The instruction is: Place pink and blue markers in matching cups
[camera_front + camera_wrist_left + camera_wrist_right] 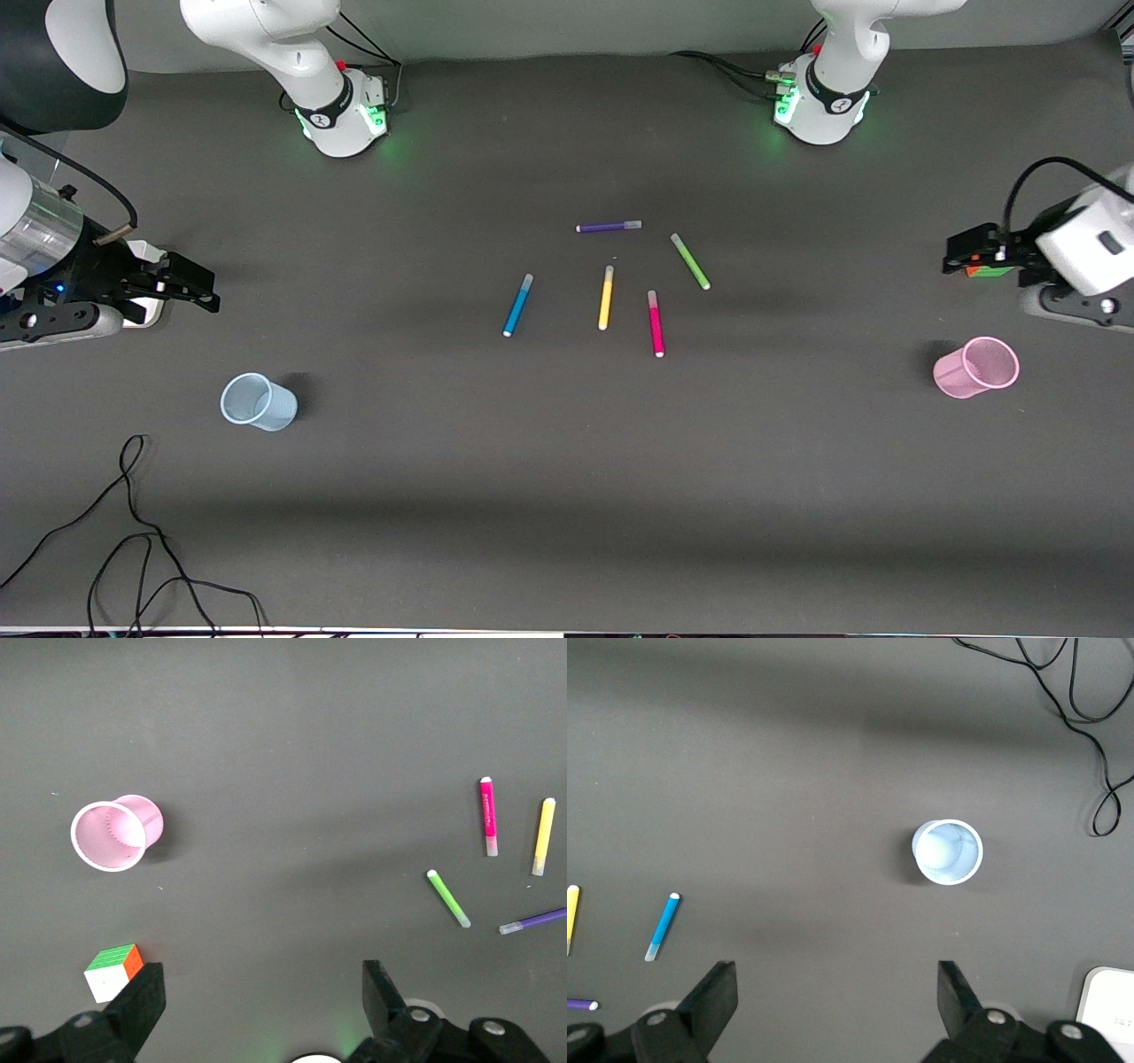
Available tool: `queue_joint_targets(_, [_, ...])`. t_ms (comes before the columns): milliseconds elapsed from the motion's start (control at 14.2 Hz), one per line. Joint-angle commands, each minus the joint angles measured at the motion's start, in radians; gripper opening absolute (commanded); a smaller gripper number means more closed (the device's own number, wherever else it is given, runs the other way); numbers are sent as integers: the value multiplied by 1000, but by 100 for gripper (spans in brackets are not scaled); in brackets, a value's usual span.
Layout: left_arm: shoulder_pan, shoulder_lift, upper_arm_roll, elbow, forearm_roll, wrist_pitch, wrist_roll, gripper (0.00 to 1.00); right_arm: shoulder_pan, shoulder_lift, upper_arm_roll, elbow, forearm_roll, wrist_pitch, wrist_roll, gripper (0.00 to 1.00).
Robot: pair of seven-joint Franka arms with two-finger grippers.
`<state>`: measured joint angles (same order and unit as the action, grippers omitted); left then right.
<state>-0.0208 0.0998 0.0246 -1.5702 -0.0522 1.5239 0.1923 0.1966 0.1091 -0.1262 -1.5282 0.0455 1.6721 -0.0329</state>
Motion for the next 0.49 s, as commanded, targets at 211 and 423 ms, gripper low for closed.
queue_joint_targets(211, [-8,-34,-8,-25,2,-10,3,99,7,15,-9,17,17,-12,-4,100])
queue_joint_targets(423, [-25,-34,-17,-22,2,-8,-4,99,23,32,-7,10,19,-46,10,100])
